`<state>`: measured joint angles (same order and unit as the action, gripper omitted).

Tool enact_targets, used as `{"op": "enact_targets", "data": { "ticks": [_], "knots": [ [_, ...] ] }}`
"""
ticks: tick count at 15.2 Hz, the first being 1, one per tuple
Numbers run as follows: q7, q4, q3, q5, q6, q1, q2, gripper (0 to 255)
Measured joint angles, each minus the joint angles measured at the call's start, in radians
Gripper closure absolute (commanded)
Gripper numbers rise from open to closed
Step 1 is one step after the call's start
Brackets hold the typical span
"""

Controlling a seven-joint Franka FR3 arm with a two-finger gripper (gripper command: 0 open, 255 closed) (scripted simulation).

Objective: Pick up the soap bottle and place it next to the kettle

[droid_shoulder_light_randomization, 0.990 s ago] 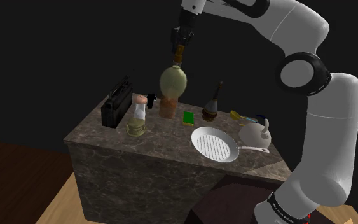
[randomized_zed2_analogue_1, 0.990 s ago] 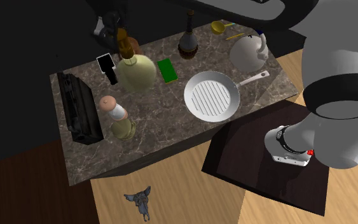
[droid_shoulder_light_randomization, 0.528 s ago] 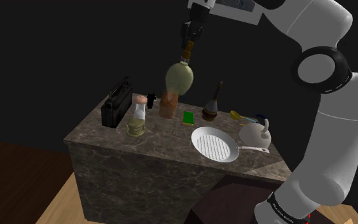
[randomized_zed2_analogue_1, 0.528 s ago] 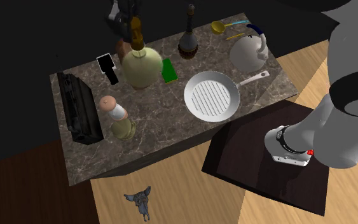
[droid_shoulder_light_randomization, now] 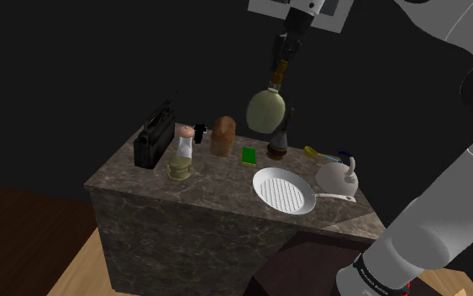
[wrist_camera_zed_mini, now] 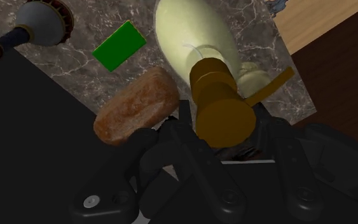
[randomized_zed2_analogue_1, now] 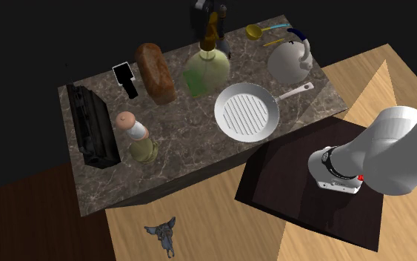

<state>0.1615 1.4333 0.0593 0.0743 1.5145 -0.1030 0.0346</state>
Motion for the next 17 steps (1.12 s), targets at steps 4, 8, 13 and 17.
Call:
{"op": "enact_targets", "data": {
  "ticks": [4,8,13,17],
  "knots": [
    [0.058,0.125,-0.033,0.009,-0.004,-0.027,0.125,255],
    [0.116,0.239,-0.070,0.008,-0.019,-0.049,0.249,255],
    [0.200,0.341,-0.129,-0.008,-0.060,-0.079,0.385,255],
    [0.263,0.392,-0.176,-0.031,-0.105,-0.100,0.478,255]
  ]
}}
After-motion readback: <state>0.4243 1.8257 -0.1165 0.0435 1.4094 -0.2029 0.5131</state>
